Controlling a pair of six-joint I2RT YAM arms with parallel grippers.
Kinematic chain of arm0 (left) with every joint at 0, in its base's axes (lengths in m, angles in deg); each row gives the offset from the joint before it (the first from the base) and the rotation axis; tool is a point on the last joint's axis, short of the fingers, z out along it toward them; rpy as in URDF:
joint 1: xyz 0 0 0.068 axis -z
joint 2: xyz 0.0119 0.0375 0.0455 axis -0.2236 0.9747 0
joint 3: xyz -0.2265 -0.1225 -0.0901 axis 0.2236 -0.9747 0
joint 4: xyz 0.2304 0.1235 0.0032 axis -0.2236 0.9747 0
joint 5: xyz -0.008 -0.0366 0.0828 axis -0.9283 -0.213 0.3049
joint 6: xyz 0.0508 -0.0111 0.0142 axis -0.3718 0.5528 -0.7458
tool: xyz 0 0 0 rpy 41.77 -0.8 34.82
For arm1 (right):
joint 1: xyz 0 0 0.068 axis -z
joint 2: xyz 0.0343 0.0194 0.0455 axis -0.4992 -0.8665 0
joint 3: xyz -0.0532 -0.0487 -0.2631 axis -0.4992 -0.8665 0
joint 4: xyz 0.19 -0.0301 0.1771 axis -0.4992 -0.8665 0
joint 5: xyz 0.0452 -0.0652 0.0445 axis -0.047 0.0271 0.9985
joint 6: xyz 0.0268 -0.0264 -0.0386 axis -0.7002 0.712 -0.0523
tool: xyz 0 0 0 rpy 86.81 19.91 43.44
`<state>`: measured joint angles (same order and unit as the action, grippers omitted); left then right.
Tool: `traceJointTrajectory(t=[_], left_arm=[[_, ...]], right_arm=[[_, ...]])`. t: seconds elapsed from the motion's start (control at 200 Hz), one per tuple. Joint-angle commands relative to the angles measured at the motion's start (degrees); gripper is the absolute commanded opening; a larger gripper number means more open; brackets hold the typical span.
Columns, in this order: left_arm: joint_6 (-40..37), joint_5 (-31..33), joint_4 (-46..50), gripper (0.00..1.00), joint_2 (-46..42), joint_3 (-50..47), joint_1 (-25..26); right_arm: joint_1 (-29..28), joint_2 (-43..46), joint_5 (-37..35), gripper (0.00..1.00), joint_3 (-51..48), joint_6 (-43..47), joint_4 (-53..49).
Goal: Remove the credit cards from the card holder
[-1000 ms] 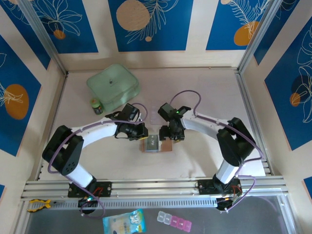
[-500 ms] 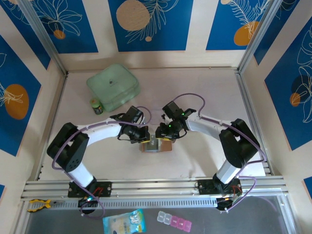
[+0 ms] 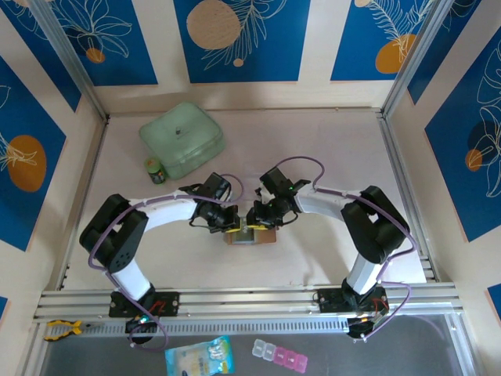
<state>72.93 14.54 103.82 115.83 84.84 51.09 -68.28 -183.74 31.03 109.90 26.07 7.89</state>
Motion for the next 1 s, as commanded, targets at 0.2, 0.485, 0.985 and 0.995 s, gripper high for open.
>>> traceJointTrajectory(t=[0.2,0.485,0.985,0.995], left_arm=[[-0.95,0.95,1.45,0.0,0.53,-1.05,0.33],[-0.9,1.49,2.03,0.0,0.13,-1.1,0.4],[-0.98,1.6,2.76,0.0,-0.08,-0.46,0.37],[-0.98,1.62,2.78,0.0,-0.19,-0.45,0.4]], right_arm=[[0.09,-2.33,2.53,0.2,-1.41,-0.59,2.34],[0.01,-2.84,-0.88,0.22,-1.6,0.03,-0.11],[-0.11,0.53,-3.14,0.23,-1.23,0.12,-2.92],[-0.09,0.69,-3.05,0.23,-1.21,0.1,-2.93]])
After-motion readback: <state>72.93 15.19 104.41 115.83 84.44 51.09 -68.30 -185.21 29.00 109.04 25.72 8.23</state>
